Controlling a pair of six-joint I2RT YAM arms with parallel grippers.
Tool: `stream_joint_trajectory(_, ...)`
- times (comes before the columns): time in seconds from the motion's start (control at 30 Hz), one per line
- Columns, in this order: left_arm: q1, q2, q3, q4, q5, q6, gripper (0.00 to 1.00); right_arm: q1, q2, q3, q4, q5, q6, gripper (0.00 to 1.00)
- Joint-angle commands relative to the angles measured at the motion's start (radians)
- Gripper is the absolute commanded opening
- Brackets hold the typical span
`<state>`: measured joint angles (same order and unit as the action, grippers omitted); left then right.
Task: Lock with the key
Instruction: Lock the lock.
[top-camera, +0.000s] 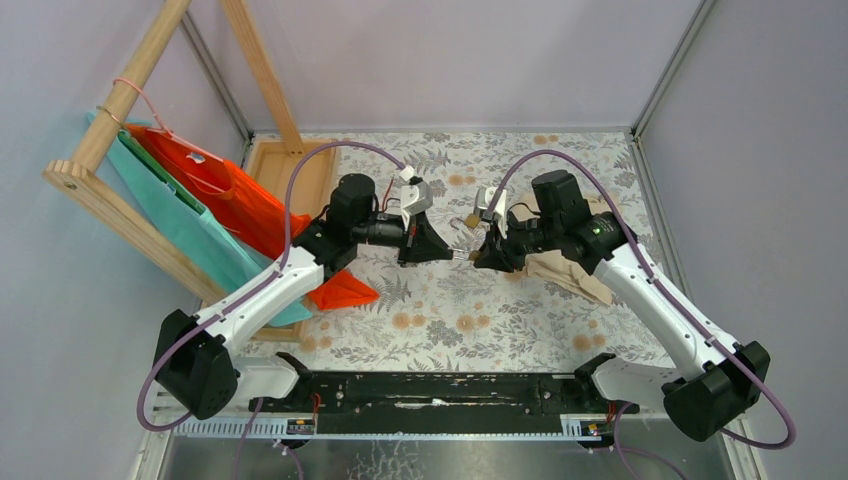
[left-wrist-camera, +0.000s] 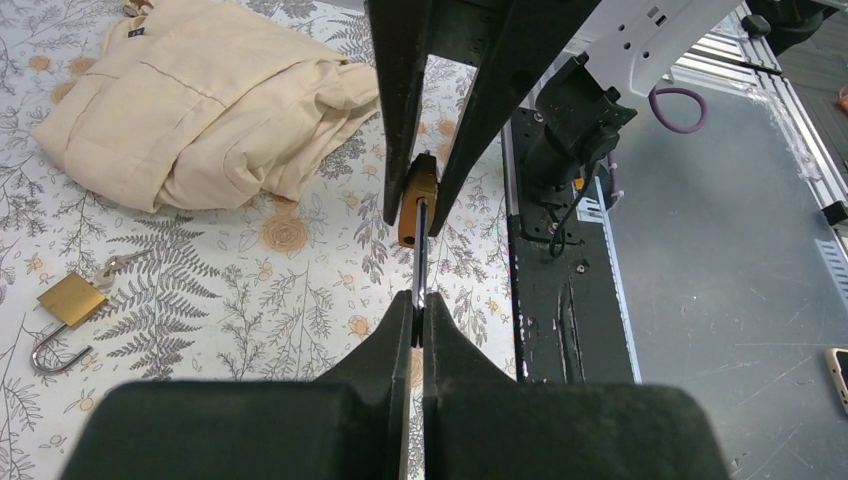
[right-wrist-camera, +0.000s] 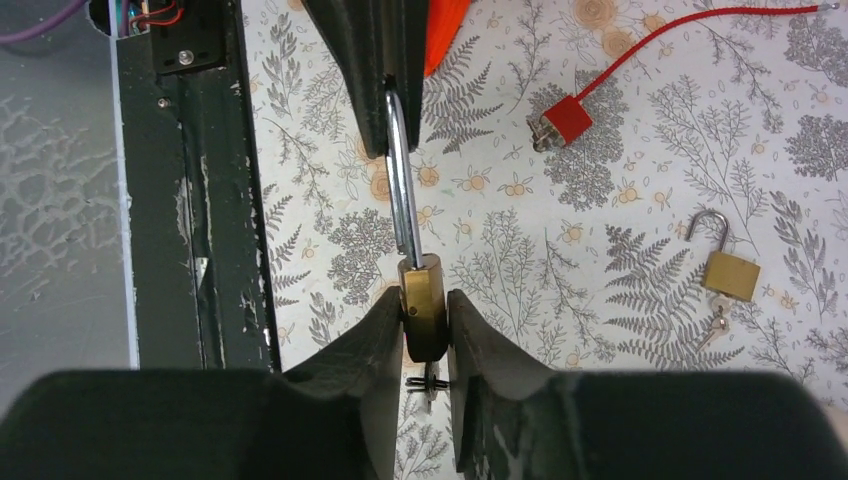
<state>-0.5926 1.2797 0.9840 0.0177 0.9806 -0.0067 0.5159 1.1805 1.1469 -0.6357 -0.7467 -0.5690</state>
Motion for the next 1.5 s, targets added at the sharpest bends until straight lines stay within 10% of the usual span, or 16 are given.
stream_joint_trajectory(0.0, 0.004, -0.028, -0.015, 0.084, 0.015, -0.016, 0.0, -0.005, 0.007, 0.007, 0.048, -0.066, 0.017, 0.22)
stream_joint_trajectory(0.2, 0.005, -0.028, -0.023, 0.087, -0.003, 0.0, 0.0, -0.005, 0.026, 0.013, 0.037, -0.142, 0.021, 0.0)
stream_joint_trajectory(1.47, -0.092, 0.06, -0.136, 0.224, 0.04, -0.059, 0.0, -0.001, 0.059, -0.029, 0.475, -0.223, 0.262, 0.0)
